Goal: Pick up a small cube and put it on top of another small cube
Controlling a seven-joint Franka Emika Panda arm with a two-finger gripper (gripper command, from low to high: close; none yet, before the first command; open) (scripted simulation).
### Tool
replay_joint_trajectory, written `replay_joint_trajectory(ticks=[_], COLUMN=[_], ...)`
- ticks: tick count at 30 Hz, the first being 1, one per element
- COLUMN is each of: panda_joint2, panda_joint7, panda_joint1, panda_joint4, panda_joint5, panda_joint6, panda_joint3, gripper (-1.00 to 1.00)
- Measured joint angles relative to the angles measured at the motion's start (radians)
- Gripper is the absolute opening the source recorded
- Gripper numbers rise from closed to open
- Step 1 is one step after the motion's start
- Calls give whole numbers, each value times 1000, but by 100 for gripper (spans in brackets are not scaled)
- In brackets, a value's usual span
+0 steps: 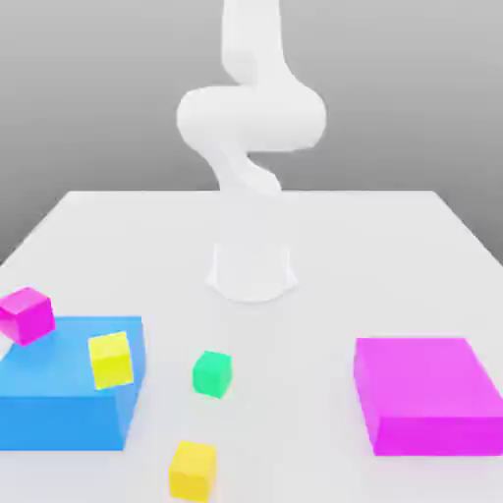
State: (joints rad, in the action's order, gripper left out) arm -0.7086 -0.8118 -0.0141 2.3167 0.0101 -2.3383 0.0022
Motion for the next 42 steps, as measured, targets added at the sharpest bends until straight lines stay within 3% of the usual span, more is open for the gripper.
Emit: replay_joint_trajectory(ticks=[16,25,30,31,38,42], panda_joint2=[586,912,1093,1127,1135,1015], panda_joint7=[-56,-37,-26,-25,-27,-30], panda_joint1=[-68,-105,-116,-117,-119,-117], panda_joint4=[107,167,147,140,138,164], panda_joint5=[38,-11,-29,-30,-28,-24], panda_joint6=[-246,-383,-510,-537,-543,-448], panda_joint3=[-21,-25,-16,-15,-14,-17], gripper=[0,0,0,-100,-100,-100])
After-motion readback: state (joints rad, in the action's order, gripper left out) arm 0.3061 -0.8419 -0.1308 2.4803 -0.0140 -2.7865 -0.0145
